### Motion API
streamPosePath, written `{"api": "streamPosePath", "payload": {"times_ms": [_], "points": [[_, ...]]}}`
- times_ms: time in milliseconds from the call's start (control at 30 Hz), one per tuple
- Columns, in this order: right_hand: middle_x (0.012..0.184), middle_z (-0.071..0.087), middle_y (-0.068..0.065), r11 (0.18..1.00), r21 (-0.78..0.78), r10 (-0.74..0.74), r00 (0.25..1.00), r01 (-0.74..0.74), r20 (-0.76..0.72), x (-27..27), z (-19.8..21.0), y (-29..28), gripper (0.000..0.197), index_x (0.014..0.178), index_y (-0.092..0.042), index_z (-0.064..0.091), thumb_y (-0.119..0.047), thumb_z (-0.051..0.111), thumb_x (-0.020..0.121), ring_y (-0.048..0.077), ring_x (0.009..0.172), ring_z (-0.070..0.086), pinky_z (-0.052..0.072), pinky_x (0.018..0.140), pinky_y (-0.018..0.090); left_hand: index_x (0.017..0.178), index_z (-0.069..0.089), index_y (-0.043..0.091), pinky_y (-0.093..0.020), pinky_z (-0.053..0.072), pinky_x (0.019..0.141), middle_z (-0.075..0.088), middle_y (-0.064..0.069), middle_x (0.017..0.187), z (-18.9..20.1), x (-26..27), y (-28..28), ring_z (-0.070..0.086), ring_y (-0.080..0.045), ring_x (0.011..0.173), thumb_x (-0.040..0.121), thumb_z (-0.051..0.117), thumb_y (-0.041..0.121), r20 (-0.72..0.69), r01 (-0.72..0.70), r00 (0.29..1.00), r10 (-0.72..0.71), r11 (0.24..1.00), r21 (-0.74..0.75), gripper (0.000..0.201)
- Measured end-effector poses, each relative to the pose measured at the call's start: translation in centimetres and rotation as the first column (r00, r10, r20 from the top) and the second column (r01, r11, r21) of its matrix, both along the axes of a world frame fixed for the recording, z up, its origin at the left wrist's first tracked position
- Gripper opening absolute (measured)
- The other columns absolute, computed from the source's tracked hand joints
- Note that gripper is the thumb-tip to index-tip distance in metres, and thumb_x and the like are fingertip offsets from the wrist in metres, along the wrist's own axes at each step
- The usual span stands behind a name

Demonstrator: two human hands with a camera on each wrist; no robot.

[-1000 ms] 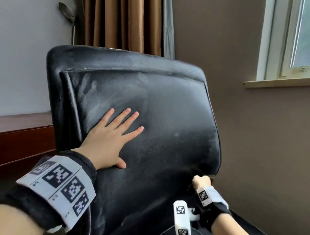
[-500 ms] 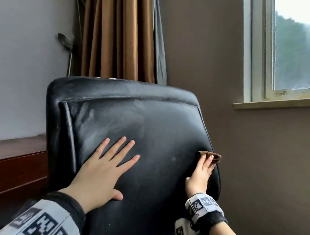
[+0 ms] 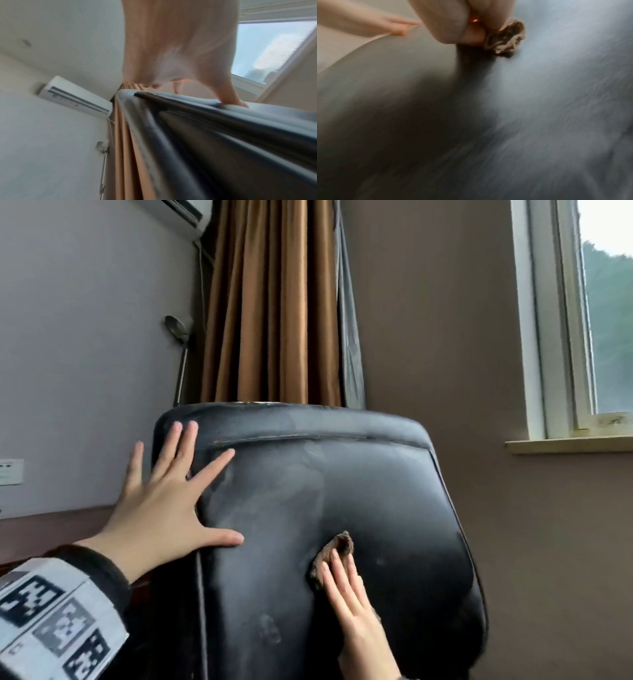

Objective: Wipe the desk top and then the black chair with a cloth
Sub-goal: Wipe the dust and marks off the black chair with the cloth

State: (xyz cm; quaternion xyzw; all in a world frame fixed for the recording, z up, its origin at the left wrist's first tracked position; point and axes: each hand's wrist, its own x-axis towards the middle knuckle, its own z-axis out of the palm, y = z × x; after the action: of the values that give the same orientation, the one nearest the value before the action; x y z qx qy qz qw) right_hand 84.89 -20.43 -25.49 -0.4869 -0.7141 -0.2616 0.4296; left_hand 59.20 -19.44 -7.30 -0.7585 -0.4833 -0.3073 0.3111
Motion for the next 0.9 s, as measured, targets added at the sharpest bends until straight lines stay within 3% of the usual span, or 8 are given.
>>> {"api": "streamPosePath", "payload": {"times_ms": [100, 167, 233, 333, 400, 600, 767, 900], "points": [[0.155, -0.015, -0.014, 0.98, -0.036, -0.197, 0.958, 0.193, -0.207, 5.2, 4.5, 1.1, 0.093, 0.149, -0.01, 0.013, 0.012, 0.036, 0.062, 0.015, 0.144, -0.015, 0.011, 0.118, 0.031, 0.132, -0.027, 0.052, -0.052, -0.009, 0.113, -0.033, -0.005, 0.151, 1.1, -1.7, 0.1, -0.035, -0.017, 0.137, 0.038, 0.046, 0.094, 0.135, -0.066, 0.987, 0.09, 0.982, -0.178, 0.127], [0.151, -0.025, -0.006, 0.968, -0.169, -0.237, 0.908, 0.188, -0.345, 4.0, 8.0, 0.9, 0.095, 0.148, -0.01, -0.001, 0.019, 0.04, 0.067, 0.02, 0.142, -0.022, 0.005, 0.119, 0.033, 0.133, -0.022, 0.057, -0.049, 0.003, 0.118, -0.019, -0.005, 0.157, 1.1, -1.8, 0.3, -0.017, -0.018, 0.144, 0.037, 0.057, 0.085, 0.284, 0.105, 0.958, -0.024, 0.956, -0.275, 0.128], [0.149, -0.025, -0.008, 0.985, -0.168, -0.097, 0.953, 0.049, -0.288, -0.7, 10.6, 0.1, 0.098, 0.147, -0.014, -0.009, 0.019, 0.039, 0.068, 0.018, 0.14, -0.025, 0.005, 0.118, 0.027, 0.138, -0.009, 0.058, -0.036, 0.014, 0.117, 0.005, -0.006, 0.155, 1.0, -1.4, 0.1, 0.01, -0.019, 0.145, 0.043, 0.08, 0.063, 0.475, 0.325, 0.866, -0.157, 0.898, -0.298, 0.129], [0.147, -0.023, -0.018, 0.965, -0.167, 0.202, 0.979, -0.201, -0.013, -7.0, 11.9, -0.8, 0.1, 0.142, -0.02, -0.014, 0.019, 0.036, 0.065, 0.006, 0.136, -0.03, -0.004, 0.114, 0.014, 0.14, 0.004, 0.056, -0.027, 0.026, 0.107, 0.024, -0.001, 0.13, 0.7, -1.2, 0.0, 0.034, -0.017, 0.127, 0.054, 0.089, 0.037, 0.536, 0.391, 0.82, -0.201, 0.881, -0.267, 0.123], [0.15, -0.015, -0.019, 0.97, -0.115, 0.217, 0.976, -0.214, 0.014, -6.5, 13.6, 0.0, 0.103, 0.146, -0.023, -0.004, 0.022, 0.034, 0.062, 0.007, 0.139, -0.023, -0.002, 0.116, 0.018, 0.141, 0.009, 0.056, -0.026, 0.027, 0.105, 0.024, 0.001, 0.123, 0.7, -1.0, 0.1, 0.038, -0.019, 0.124, 0.059, 0.087, 0.033, 0.539, 0.402, 0.818, -0.202, 0.871, -0.283, 0.116], [0.158, -0.005, -0.001, 0.985, -0.159, -0.111, 0.956, 0.07, -0.27, -2.7, 19.5, 2.8, 0.089, 0.15, -0.019, 0.009, 0.014, 0.042, 0.074, 0.026, 0.145, -0.008, 0.014, 0.117, 0.037, 0.141, 0.017, 0.055, -0.023, 0.027, 0.106, 0.024, -0.001, 0.12, 0.5, 0.1, 0.5, 0.039, -0.02, 0.121, 0.063, 0.086, 0.017, 0.635, 0.461, 0.744, -0.205, 0.846, -0.268, 0.11], [0.154, 0.002, -0.011, 0.96, -0.106, 0.277, 0.943, -0.261, 0.184, -9.0, 11.7, -0.4, 0.094, 0.148, -0.019, 0.013, 0.007, 0.031, 0.06, 0.016, 0.145, -0.01, 0.004, 0.118, 0.034, 0.141, 0.017, 0.055, -0.018, 0.029, 0.097, 0.026, -0.001, 0.112, 0.0, -0.1, 0.4, 0.042, -0.016, 0.105, 0.066, 0.08, 0.01, 0.662, 0.451, 0.722, -0.199, 0.861, -0.233, 0.107], [0.15, -0.001, -0.017, 0.976, -0.062, 0.216, 0.957, -0.207, 0.192, -7.6, 15.3, 0.8, 0.096, 0.149, -0.022, 0.016, 0.016, 0.037, 0.063, 0.011, 0.141, -0.015, 0.005, 0.119, 0.033, 0.139, 0.016, 0.057, -0.021, 0.03, 0.1, 0.027, -0.001, 0.115, 0.0, 0.2, 0.5, 0.042, -0.015, 0.103, 0.066, 0.083, 0.017, 0.676, 0.462, 0.714, -0.184, 0.849, -0.257, 0.107]]}}
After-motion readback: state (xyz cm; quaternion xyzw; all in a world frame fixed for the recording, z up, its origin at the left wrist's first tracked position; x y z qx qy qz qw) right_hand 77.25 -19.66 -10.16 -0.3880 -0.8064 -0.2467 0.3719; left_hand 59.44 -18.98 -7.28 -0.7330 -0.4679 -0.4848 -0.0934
